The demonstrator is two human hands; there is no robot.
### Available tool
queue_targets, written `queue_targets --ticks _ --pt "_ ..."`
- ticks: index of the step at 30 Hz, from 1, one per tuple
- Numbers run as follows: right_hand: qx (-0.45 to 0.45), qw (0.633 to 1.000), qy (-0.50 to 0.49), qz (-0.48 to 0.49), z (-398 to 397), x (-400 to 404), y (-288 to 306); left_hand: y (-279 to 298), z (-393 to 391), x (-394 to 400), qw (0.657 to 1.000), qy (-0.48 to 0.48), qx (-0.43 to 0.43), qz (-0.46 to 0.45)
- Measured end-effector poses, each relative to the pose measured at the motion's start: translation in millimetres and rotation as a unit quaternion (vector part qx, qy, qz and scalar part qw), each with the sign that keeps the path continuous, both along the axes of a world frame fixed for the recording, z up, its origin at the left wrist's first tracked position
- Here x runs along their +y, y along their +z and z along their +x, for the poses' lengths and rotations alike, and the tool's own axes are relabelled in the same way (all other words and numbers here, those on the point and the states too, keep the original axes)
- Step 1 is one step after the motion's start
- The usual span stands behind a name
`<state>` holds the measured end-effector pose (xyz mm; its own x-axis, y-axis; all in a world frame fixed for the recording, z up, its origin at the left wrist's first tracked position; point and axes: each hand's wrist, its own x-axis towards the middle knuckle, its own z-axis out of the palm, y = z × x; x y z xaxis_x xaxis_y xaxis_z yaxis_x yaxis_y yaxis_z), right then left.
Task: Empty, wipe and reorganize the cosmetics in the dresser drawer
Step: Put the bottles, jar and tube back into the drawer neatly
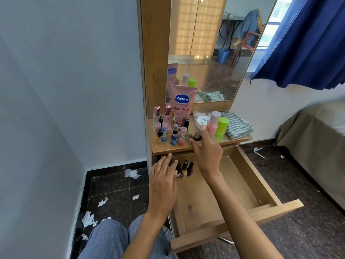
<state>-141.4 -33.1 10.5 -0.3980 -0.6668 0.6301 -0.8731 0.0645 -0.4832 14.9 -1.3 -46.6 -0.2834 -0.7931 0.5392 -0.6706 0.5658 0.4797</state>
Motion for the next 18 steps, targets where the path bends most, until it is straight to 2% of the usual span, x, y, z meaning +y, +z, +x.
queue_targets --ticks 5,9,14,18 --pt "-0.097 0.995 0.035 -0.017 5.7 44.6 1.1 5.0 14.2 1.0 1.0 0.006 0.011 0.006" --pt "-0.164 0.976 0.094 0.104 12.5 73.9 -13.7 2.4 28.7 1.9 1.0 0.011 0.014 0.017" --pt "-0.124 0.953 0.114 0.253 16.9 61.9 -46.6 -6.4 35.9 5.8 0.994 -0.023 -0.084 0.06" --pt "-0.105 0.946 0.131 0.277 26.5 45.5 -57.1 -11.5 36.2 10.4 0.984 -0.062 -0.147 0.084"
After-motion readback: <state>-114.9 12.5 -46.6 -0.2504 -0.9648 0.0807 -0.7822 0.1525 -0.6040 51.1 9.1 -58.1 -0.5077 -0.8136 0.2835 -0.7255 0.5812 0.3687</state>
